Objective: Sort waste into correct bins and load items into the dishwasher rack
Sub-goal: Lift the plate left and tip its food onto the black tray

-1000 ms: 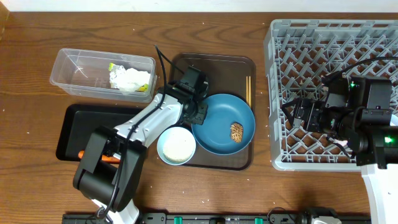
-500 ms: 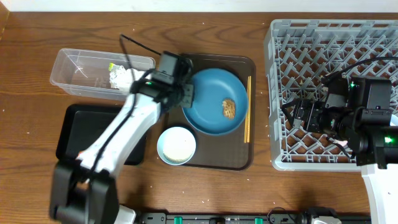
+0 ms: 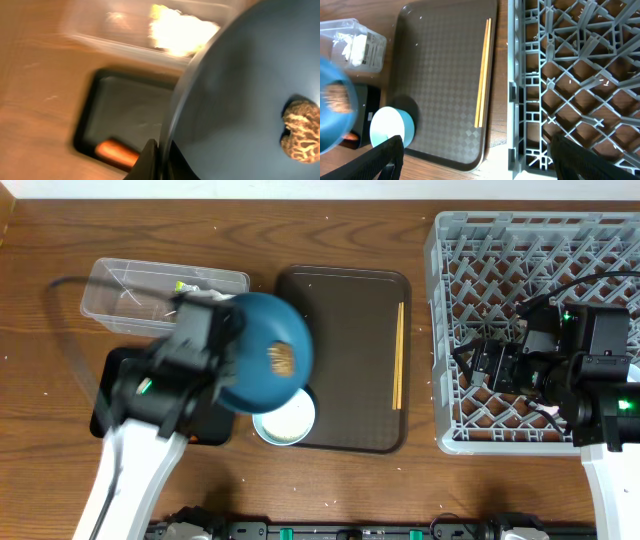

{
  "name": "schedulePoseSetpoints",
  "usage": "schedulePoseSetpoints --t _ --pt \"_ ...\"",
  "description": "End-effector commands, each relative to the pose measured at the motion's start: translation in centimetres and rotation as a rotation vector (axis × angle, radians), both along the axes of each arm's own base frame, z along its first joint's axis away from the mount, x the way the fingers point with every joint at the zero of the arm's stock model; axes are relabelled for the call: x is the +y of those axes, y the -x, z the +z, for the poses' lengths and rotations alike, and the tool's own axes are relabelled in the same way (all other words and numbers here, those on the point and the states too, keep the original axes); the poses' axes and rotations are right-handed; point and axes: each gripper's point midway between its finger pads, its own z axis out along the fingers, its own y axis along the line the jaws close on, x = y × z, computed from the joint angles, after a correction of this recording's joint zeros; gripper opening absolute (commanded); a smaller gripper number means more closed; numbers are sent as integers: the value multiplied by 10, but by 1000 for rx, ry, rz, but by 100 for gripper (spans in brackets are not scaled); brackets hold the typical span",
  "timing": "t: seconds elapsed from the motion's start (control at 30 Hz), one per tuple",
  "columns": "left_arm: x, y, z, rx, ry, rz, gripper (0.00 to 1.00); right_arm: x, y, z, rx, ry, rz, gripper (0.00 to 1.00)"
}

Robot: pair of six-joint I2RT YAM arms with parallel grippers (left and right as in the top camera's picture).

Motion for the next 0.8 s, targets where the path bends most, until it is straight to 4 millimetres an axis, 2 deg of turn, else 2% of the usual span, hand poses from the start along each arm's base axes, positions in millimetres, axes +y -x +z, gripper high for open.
schedulePoseSetpoints --t 0.0,0.13,0.27,0.47,0.63,0.77 --pt "49 24 42 -166 -124 254 6 3 -1 2 -12 7 22 87" --pt "87 65 51 -217 -235 502 6 3 -1 2 -12 7 22 87" --pt "100 82 37 -155 -344 569 6 3 -1 2 -13 7 22 87" --pt "101 65 28 -85 -476 556 6 3 -3 4 -24 7 22 88" --pt "103 57 17 70 -631 493 6 3 -1 2 -15 7 23 88" --pt "99 51 3 161 -658 455 6 3 -2 3 -18 6 23 87"
